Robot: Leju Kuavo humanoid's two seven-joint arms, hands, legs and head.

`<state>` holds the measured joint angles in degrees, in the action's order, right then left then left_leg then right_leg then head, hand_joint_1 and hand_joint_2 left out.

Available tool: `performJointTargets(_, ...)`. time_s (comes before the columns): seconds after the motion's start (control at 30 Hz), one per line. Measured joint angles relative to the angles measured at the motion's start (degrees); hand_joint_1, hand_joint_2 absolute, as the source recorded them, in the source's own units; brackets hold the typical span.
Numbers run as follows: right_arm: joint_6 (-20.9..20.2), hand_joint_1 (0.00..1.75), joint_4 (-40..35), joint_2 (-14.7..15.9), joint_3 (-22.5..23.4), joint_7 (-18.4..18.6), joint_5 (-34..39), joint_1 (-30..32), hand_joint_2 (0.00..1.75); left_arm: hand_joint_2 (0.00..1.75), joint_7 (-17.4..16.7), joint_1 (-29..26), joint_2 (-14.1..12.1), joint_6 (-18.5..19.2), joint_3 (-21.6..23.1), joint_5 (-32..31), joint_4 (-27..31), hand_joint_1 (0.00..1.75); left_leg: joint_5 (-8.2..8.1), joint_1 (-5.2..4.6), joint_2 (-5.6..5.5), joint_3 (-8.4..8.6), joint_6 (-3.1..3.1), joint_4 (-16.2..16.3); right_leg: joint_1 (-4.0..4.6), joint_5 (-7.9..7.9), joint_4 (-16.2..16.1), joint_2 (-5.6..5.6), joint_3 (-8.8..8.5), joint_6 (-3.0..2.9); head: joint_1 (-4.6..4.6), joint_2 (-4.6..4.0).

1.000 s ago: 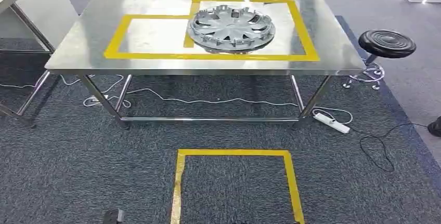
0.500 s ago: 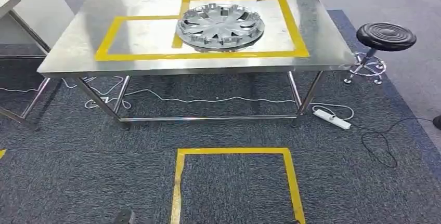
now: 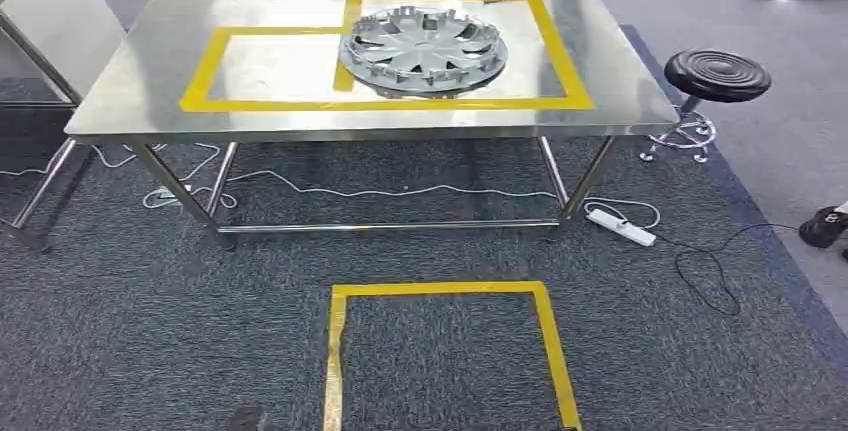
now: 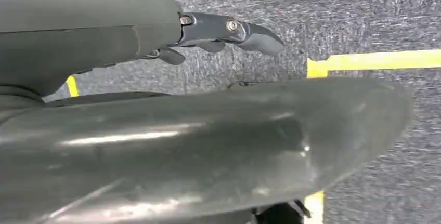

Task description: Take the parts from the cabinet and place them on the table.

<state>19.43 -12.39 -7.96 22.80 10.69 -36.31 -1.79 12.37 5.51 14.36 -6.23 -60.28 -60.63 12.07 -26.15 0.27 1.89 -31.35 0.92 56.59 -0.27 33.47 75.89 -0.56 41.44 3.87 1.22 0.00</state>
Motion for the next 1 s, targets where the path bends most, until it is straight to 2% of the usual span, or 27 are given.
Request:
performJointTargets(0.03,0.57,0.0,0.0,0.0,0.02,0.5,-0.04,0.05,0.0,0.0,-0.02,0.0,0.02,-0.07,0.11,-0.11,0.0,0.0,-0.03,0.0,0.37,0.06,0.01,0.02,0.0,-1.68,-2.08,0.12,-1.11,-0.05,0.0,0.0)
performJointTargets(0.07,0.91,0.0,0.0,0.0,0.06,0.72,-0.17,0.09,0.0,0.0,-0.02,0.02,0.09,-0.13,0.2,-0.22,0.0,0.0,-0.07,0.0,0.75,0.18,-0.05,0.02,0.0,-3.92,-6.13,0.49,-3.21,-0.13,-0.02,0.0)
performJointTargets(0.1,1.24,0.0,0.0,0.0,0.09,0.94,-0.3,0.02,0.0,0.0,-0.02,0.02,0.13,-0.15,0.26,-0.35,0.0,0.0,-0.18,0.01,1.16,0.35,-0.22,0.02,0.0,-6.27,-11.36,1.36,-5.99,-0.27,0.02,0.0)
performJointTargets(0.13,1.53,0.0,0.0,0.0,0.11,1.05,-0.35,-0.13,0.0,0.0,-0.04,0.02,0.18,-0.15,0.28,-0.37,0.0,0.0,-0.35,-0.2,1.48,0.6,-0.49,0.06,0.1,-7.82,-15.88,3.97,-8.55,-0.34,0.02,0.0)
performJointTargets(0.17,1.66,0.0,0.0,-0.04,0.11,1.07,-0.39,-0.44,0.0,0.0,-0.04,-0.02,0.17,-0.17,0.28,-0.42,0.0,0.0,-0.65,-0.77,1.8,0.61,-0.9,0.39,0.52,-7.22,-17.53,5.55,-9.0,-0.67,0.29,-0.02)
performJointTargets(0.2,1.68,0.0,0.0,-0.04,0.11,1.09,-0.46,-0.55,0.0,0.0,-0.07,0.0,0.15,-0.28,0.28,-0.41,0.0,0.0,-0.58,-0.84,2.29,0.66,-1.11,0.26,0.32,-7.44,-17.44,4.41,-8.98,-1.23,-0.11,0.0)
performJointTargets(0.27,1.83,0.0,0.0,0.0,0.24,1.2,-0.5,-0.37,0.0,0.0,-0.17,0.02,0.15,-0.35,0.31,-0.42,0.0,0.0,-0.47,-0.77,3.37,0.79,-1.49,-0.02,0.53,-7.58,-17.36,3.33,-8.47,-1.8,-0.09,0.0)
performJointTargets(0.3,1.94,0.0,0.0,0.0,0.33,1.22,-0.54,-0.37,0.0,0.0,-0.17,0.07,0.17,-0.37,0.33,-0.42,0.0,0.0,-0.68,-0.72,3.9,0.9,-1.86,0.01,0.37,-7.84,-17.57,2.6,-8.49,-2.22,-0.02,-0.02)
performJointTargets(0.33,1.99,0.0,0.0,0.0,0.35,1.22,-0.63,-0.32,0.0,0.0,-0.17,0.12,0.17,-0.39,0.39,-0.46,0.0,0.0,-1.45,-0.47,1.83,0.79,-2.45,0.63,0.09,-8.08,-17.69,2.03,-8.53,-2.58,-0.13,-0.02)
performJointTargets(0.37,2.03,0.0,0.0,0.0,0.37,1.22,-0.74,-0.37,0.0,0.0,-0.17,0.13,0.22,-0.46,0.48,-0.52,0.0,0.0,-3.24,-0.36,-0.04,-0.19,-2.69,2.87,-0.01,-8.15,-17.69,1.48,-8.45,-2.82,-0.35,-0.02)
performJointTargets(0.4,2.03,0.0,0.0,0.0,0.39,1.22,-0.83,-0.39,0.0,0.0,-0.2,0.06,0.2,-0.52,0.59,-0.52,0.0,0.0,-5.85,-0.33,-0.8,-2.28,-2.86,7.47,-0.08,-8.22,-17.69,0.81,-8.32,-3.08,-0.35,0.0)
performJointTargets(0.43,2.03,0.0,0.0,-0.02,0.39,1.22,-0.85,-0.39,0.0,0.0,-0.3,-0.03,0.15,-0.61,0.7,-0.57,0.0,0.0,-8.0,-0.33,-1.11,-4.58,-2.95,12.17,-0.08,-8.24,-17.69,0.16,-8.18,-3.18,-0.44,-0.02)
performJointTargets(0.47,2.03,0.0,0.0,-0.02,0.42,1.22,-0.85,-0.32,0.0,0.0,-0.42,-0.08,0.11,-0.77,0.77,-0.59,0.0,0.0,-9.36,-0.33,-1.25,-6.81,-2.97,16.46,-0.08,-8.3,-17.69,-0.67,-8.07,-3.25,-0.46,-0.02)
performJointTargets(0.5,2.03,0.0,0.0,0.02,0.55,1.27,-0.85,-0.23,0.0,0.0,-0.59,-0.15,0.07,-0.9,0.87,-0.72,0.0,0.0,-9.22,-0.32,-1.28,-7.73,-2.95,17.88,-0.08,-8.34,-17.69,-1.38,-8.03,-3.27,-0.44,-0.02)
performJointTargets(0.53,2.03,0.0,0.0,0.04,0.76,1.4,-0.85,-0.17,0.0,0.0,-0.61,-0.19,0.04,-0.92,1.05,-0.87,0.0,0.0,-7.84,-0.3,-1.3,-7.46,-2.85,16.94,-0.09,-8.37,-17.69,-2.11,-8.04,-3.24,-0.46,0.0)
performJointTargets(0.57,2.03,0.0,0.0,0.04,0.9,1.4,-0.85,-0.15,0.0,0.0,-0.63,-0.17,0.02,-0.94,1.16,-1.07,0.0,0.0,-5.55,-0.26,-1.36,-6.18,-2.71,14.08,-0.12,-8.44,-17.68,-2.88,-8.06,-3.13,-0.44,-0.02)
performJointTargets(0.6,2.01,0.0,0.0,0.04,0.92,1.42,-0.85,-0.16,0.0,0.0,-0.63,-0.13,0.0,-0.96,1.22,-1.22,0.0,0.0,-2.77,-0.2,-1.83,-3.98,-2.58,9.43,-0.24,-8.53,-17.68,-3.72,-8.09,-2.97,-0.44,-0.02)
performJointTargets(0.63,2.01,0.0,0.0,0.04,0.94,1.42,-0.85,-0.21,0.0,0.0,-0.63,-0.13,0.0,-0.96,1.25,-1.31,0.0,0.0,-0.59,-0.06,-3.38,-1.62,-2.54,4.64,-0.32,-8.61,-17.67,-4.43,-8.08,-2.73,-0.48,-0.02)
performJointTargets(0.67,2.01,0.0,0.0,0.04,0.98,1.46,-0.85,-0.3,0.0,0.0,-0.63,-0.14,0.07,-0.96,1.27,-1.38,0.0,0.0,-0.17,0.2,-6.22,-0.38,-2.57,1.51,0.02,-8.6,-17.39,-5.07,-7.78,-2.28,-0.68,-0.02)
performJointTargets(0.7,2.01,0.0,0.0,0.04,1.05,1.51,-0.85,-0.42,0.0,0.0,-0.66,-0.11,0.04,-0.98,1.29,-1.4,0.0,0.0,-0.67,0.46,-5.98,-0.08,-2.31,0.66,0.07,-8.62,-17.1,-5.75,-7.34,-2.0,-0.72,0.0)
performJointTargets(0.8,2.01,0.0,0.0,0.07,1.36,1.66,-0.85,0.21,0.0,0.0,-1.07,-0.04,0.13,-1.18,1.29,-1.6,0.0,0.0,-0.4,0.21,-4.74,-0.11,-1.29,0.64,-0.28,-9.09,-17.84,-7.04,-6.79,-0.9,-0.7,0.0)
performJointTargets(0.83,2.07,0.0,0.0,0.07,1.4,1.72,-0.85,0.32,0.0,0.0,-1.16,0.03,0.15,-1.2,1.29,-1.64,0.0,0.0,-0.22,0.48,-3.92,-0.05,-0.88,0.38,-0.2,-8.72,-17.3,-5.74,-6.71,-0.7,-0.72,-0.02)
performJointTargets(0.87,2.12,0.0,0.0,0.07,1.4,1.75,-0.85,0.28,0.0,0.0,-1.2,0.05,0.2,-1.36,1.29,-1.62,0.0,0.0,-0.22,0.42,-3.53,-0.03,-0.55,0.36,0.12,-7.28,-15.42,-2.71,-5.88,-0.41,-0.06,-0.02)
performJointTargets(0.9,2.12,0.0,0.0,0.07,1.4,1.75,-0.87,0.06,0.0,0.0,-1.2,-0.02,0.22,-1.35,1.29,-1.55,0.0,0.0,-0.29,0.27,-2.74,-0.03,-0.21,0.37,0.09,-4.82,-11.39,-0.93,-3.95,-0.12,0.24,-0.02)
performJointTargets(0.93,2.12,0.0,0.0,0.07,1.4,1.75,-0.87,-0.18,0.0,0.0,-1.2,-0.17,0.2,-1.33,1.29,-1.4,0.0,0.0,-0.34,0.16,-1.89,-0.01,-0.12,0.38,0.04,-2.38,-6.3,-0.23,-1.59,-0.02,0.13,-0.02)
performJointTargets(0.97,2.12,0.0,0.0,0.07,1.4,1.77,-0.87,-0.22,0.0,0.0,-1.2,-0.25,0.15,-1.33,1.29,-1.27,0.0,0.0,-0.39,0.11,-1.07,-0.02,-0.05,0.39,0.01,-0.71,-2.01,0.03,0.43,0.07,0.17,-0.02)
performJointTargets(1.0,2.12,0.0,0.0,0.07,1.4,1.79,-0.9,-0.17,0.0,0.0,-1.2,-0.26,0.15,-1.33,1.27,-1.27,0.0,0.0,-0.43,0.11,-0.39,0.01,-0.01,0.4,-0.02,-0.22,0.37,0.14,1.5,0.14,0.17,-0.02)
